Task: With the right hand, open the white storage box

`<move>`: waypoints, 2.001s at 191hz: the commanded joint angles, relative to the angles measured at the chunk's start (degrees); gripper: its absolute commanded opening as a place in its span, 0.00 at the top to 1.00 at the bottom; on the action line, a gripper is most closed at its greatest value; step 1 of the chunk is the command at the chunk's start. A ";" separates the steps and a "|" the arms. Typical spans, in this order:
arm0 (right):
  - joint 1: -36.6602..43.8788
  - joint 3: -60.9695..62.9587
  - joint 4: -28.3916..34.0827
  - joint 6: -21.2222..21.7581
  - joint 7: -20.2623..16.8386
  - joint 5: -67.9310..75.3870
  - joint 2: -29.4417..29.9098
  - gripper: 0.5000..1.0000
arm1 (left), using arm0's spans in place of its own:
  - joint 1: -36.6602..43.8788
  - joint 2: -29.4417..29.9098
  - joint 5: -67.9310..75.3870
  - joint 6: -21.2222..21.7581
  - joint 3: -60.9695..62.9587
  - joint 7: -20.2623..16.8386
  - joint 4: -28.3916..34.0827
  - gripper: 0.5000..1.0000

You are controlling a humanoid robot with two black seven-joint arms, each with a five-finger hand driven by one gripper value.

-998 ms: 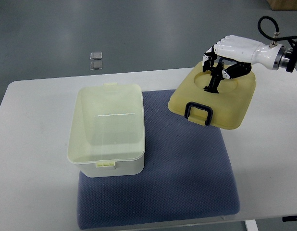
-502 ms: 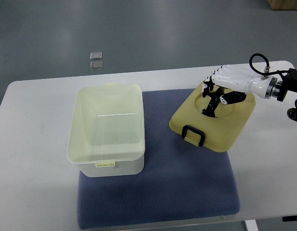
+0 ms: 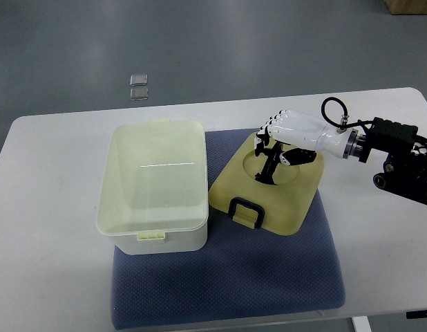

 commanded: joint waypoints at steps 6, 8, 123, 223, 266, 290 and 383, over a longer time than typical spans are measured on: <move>-0.84 -0.01 -0.03 -0.30 -0.01 -0.01 0.83 1.00 | 0.00 0.00 0.01 0.01 0.00 0.00 0.00 0.00; -0.92 -0.01 -0.03 -0.30 -0.01 -0.01 0.83 1.00 | 0.00 0.00 0.01 0.01 0.00 0.00 -0.09 0.00; 2.06 -7.48 -0.03 1.72 -0.01 -0.10 -4.53 0.14 | 0.00 0.00 0.01 0.01 0.00 0.00 0.00 0.00; 5.76 19.51 -10.31 26.68 -6.53 42.35 -7.61 0.14 | 0.09 0.00 0.01 0.01 0.00 0.00 0.00 0.00; 3.12 33.48 -10.40 27.21 -23.67 77.86 -2.07 0.14 | 0.09 0.00 0.01 0.01 0.00 0.00 0.09 0.00; -0.05 35.59 -10.84 26.94 -23.93 92.53 0.74 0.14 | 0.09 0.00 0.01 -0.08 0.00 0.00 0.00 0.00; -15.34 48.51 -15.06 36.34 -15.06 103.78 14.36 0.14 | 0.09 0.00 0.01 -0.08 0.00 0.00 0.00 0.00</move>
